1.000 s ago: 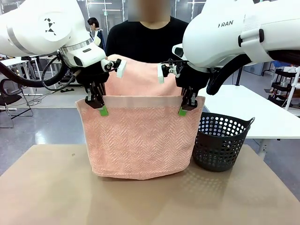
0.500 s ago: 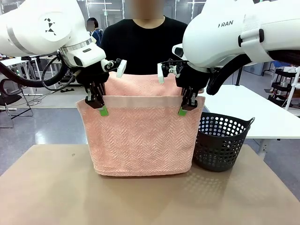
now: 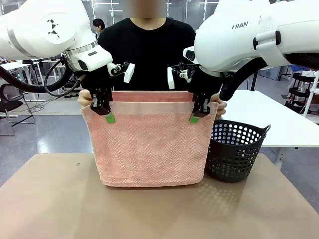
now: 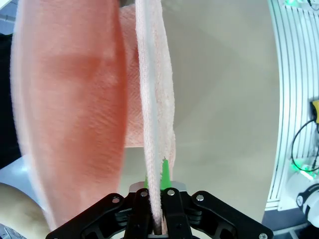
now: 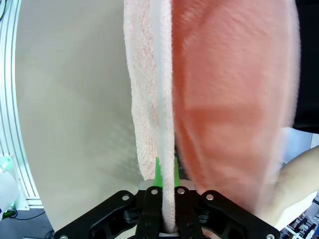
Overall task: Fold the towel.
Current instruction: Release the end of the 100 cm Hotel Towel you were holding and grab the top end of the folded side.
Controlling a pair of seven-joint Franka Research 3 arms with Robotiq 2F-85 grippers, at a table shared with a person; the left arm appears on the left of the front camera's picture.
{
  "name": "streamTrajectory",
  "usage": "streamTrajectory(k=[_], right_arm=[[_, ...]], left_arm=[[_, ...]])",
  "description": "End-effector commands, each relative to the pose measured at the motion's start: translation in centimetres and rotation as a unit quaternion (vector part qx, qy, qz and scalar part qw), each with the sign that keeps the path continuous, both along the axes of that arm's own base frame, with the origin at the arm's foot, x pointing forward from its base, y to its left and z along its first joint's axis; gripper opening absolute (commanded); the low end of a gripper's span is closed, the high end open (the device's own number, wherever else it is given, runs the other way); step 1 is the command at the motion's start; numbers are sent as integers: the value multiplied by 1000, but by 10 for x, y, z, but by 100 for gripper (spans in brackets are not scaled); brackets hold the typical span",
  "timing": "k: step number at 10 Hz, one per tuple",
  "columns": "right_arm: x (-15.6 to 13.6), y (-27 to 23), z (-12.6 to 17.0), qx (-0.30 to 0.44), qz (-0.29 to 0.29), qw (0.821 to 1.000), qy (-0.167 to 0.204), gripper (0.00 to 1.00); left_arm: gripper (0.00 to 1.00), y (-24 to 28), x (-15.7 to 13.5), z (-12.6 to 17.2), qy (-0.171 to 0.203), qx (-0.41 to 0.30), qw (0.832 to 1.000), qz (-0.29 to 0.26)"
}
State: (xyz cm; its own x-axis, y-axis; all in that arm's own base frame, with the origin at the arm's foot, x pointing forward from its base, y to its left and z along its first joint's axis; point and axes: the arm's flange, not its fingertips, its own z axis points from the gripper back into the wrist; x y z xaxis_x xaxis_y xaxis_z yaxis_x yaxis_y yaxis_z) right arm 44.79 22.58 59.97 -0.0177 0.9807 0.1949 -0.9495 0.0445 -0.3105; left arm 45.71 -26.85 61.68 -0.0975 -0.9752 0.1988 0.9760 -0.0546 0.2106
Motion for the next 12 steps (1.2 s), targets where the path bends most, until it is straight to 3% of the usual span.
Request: streamTrajectory(k=[1, 12], right_arm=[[-1, -1, 0, -1, 2, 1000, 0, 0], [-1, -1, 0, -1, 2, 1000, 0, 0]], left_arm=[[0, 1, 0, 0, 0, 2, 1000, -6], [0, 1, 0, 0, 0, 2, 1000, -6]])
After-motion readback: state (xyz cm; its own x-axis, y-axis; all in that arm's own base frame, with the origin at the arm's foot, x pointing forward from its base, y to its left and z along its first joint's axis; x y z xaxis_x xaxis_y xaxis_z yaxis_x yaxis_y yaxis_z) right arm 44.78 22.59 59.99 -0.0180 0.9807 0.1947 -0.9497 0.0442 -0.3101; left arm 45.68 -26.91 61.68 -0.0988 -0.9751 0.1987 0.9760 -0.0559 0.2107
